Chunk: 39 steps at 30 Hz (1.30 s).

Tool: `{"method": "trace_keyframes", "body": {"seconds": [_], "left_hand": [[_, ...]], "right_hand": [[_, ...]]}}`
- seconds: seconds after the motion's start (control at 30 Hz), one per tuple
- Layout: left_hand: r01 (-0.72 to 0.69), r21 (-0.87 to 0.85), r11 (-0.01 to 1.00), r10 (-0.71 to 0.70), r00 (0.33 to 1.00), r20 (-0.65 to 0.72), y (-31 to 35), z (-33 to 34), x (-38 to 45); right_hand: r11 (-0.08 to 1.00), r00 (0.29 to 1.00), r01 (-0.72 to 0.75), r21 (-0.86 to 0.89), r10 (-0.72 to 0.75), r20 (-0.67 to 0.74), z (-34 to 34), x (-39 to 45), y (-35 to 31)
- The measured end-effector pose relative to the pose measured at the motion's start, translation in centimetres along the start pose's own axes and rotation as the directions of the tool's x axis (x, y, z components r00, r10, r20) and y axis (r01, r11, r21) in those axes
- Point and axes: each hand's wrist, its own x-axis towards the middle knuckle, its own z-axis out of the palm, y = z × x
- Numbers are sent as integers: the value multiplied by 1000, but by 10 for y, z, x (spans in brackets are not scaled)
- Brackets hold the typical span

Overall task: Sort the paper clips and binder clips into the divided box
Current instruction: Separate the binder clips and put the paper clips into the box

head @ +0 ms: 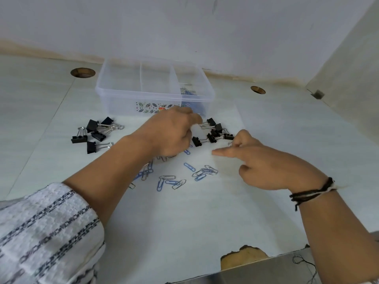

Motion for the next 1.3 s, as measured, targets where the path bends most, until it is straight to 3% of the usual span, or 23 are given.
{"method": "trace_keyframes", "body": {"seconds": [0.17,0.3,0.47,0.53,0.6,0.7,0.83,1.03,1.1,1.17,1.3], "left_hand": [[197,-28,980,-199,979,-42,-19,-32,-7],[348,103,932,-360,923,136,-33,-50,-15],[303,89,949,-315,888,335,-15,-59,-22],[276,78,958,-283,864,416,-6,-60,-31],[300,65,952,-298,852,430,0,-70,-49],[369,150,917,-398,847,351,0,-88,-89],[384,380,841,-524,752,400,1,-88,-145],[375,151,915,-404,855,326,15,-57,-125],[358,130,925,-381,864,330,14,-56,-112],[351,104,930,-366,877,311,12,-58,-99],[347,35,937,-342,894,289,1,-53,-84]], "right_hand": [[985,987,151,79,-147,-59,17,-3,-32],[987,970,145,67,-128,-209,17,15,-47],[979,972,157,-129,-176,-154,10,47,-72],[964,972,216,-154,-228,-62,7,48,-83],[964,967,232,-130,-243,-76,1,38,-85],[984,960,126,-124,-152,-233,-1,15,-65],[981,991,-81,-175,61,-119,21,-7,-50],[995,972,100,4,-97,-213,33,11,-79],[990,930,138,-11,-134,-343,31,23,-80],[992,894,122,-42,-128,-429,26,36,-73],[991,909,43,-124,-91,-406,19,53,-51]]}}
